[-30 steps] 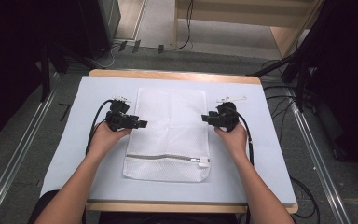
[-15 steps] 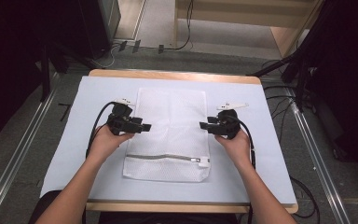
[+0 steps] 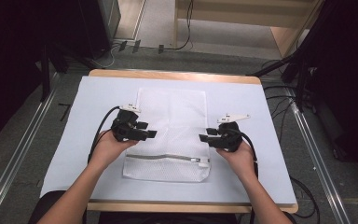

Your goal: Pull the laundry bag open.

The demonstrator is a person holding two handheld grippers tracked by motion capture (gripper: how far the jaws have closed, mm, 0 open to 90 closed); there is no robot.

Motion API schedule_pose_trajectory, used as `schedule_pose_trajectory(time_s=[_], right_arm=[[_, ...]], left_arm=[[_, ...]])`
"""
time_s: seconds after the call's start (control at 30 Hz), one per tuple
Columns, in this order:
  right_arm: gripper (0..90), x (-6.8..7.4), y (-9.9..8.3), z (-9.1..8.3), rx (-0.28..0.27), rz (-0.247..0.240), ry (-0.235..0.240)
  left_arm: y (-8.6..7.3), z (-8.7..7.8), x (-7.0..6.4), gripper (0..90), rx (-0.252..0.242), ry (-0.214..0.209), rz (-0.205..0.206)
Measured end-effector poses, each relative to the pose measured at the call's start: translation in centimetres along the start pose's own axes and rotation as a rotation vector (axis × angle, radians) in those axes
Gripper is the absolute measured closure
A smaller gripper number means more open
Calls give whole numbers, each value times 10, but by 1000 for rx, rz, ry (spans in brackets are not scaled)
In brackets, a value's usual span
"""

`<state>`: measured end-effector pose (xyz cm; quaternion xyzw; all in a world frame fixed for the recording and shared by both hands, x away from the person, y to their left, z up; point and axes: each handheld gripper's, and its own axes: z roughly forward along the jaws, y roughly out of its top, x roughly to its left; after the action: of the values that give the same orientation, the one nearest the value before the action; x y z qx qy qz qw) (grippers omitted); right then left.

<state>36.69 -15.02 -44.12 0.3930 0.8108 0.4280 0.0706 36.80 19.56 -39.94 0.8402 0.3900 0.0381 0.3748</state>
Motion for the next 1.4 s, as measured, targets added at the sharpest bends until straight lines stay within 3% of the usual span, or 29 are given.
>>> schedule_pose_trajectory(time_s=[0.1,0.27,0.57,0.77,1.07,1.2,1.4], right_arm=[[556,3,-7,-3,2,-8,8],[584,8,-17,-6,18,-12,30],[713,12,-23,-14,4,-29,1],[802,10,-28,-15,36,11,16],[889,17,-36,-13,79,-13,38],[900,19,-39,-11,100,-37,43],[900,20,-44,-7,123,-31,55]], left_arm=[[2,1,-6,439,4,-27,5],[4,3,-13,441,7,-28,27],[6,18,-25,452,20,-55,48],[8,29,-33,457,36,-74,72],[12,41,-45,525,35,-115,82],[12,47,-49,548,33,-141,83],[11,58,-57,567,47,-159,101]])
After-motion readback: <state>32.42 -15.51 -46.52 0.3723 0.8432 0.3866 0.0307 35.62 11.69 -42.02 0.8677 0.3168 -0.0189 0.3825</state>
